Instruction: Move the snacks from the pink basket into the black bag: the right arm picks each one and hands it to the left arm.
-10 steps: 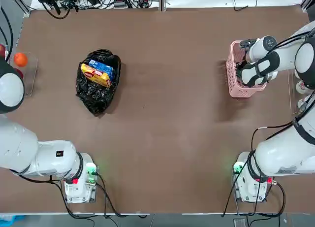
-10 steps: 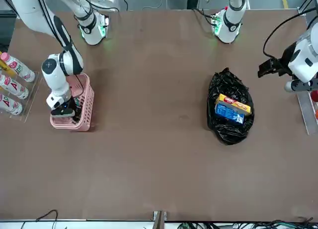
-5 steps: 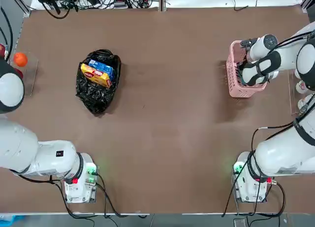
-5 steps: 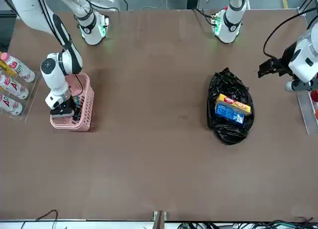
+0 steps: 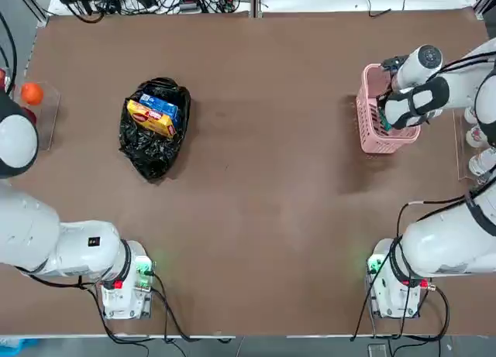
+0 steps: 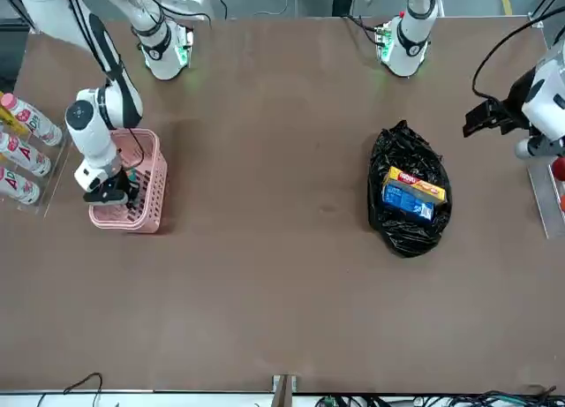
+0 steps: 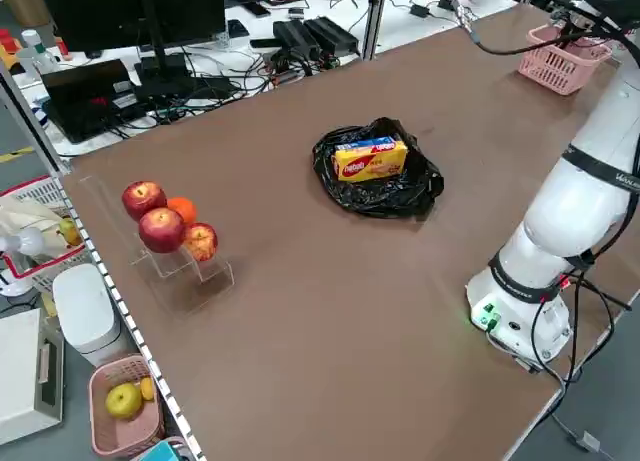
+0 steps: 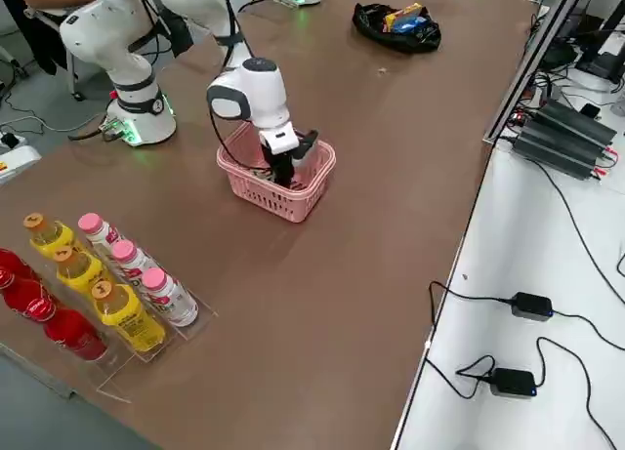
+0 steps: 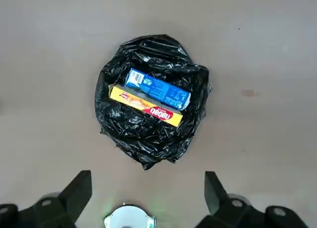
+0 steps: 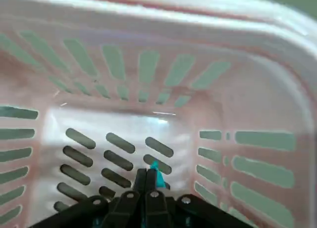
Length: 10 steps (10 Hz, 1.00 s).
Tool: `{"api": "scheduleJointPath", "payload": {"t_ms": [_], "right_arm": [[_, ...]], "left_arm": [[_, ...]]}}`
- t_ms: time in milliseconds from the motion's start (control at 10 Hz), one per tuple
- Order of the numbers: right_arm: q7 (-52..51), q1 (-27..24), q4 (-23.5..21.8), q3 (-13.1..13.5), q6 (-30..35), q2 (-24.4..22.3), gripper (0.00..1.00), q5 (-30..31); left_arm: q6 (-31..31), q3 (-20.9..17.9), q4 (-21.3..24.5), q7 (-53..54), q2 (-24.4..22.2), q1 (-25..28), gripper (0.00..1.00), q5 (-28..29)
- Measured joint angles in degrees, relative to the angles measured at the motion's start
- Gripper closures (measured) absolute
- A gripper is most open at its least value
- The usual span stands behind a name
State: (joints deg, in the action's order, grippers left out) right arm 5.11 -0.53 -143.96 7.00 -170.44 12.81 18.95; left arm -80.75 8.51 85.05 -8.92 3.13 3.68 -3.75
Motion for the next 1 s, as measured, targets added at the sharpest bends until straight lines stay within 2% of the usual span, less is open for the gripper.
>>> {"api": "scheduleJointPath", "payload": {"t_ms": [400,700,1000], "right_arm": [[0.12,0.01,0.51,-0.39,9.53,-5.16,0.99,0.02],[1.12,0.1,0.57,-0.82,13.8,-8.36,0.99,0.01],[3.36,1.81,0.99,-1.21,18.13,-10.72,0.99,-1.85]], "left_arm": [[0.0,-0.14,-0.23,-0.22,0.01,0.16,0.0,-1.59],[0.0,-0.21,-0.86,-2.22,0.0,1.4,0.0,-4.16],[0.0,-0.18,-0.98,-2.47,-0.01,1.4,0.0,-4.36]]}}
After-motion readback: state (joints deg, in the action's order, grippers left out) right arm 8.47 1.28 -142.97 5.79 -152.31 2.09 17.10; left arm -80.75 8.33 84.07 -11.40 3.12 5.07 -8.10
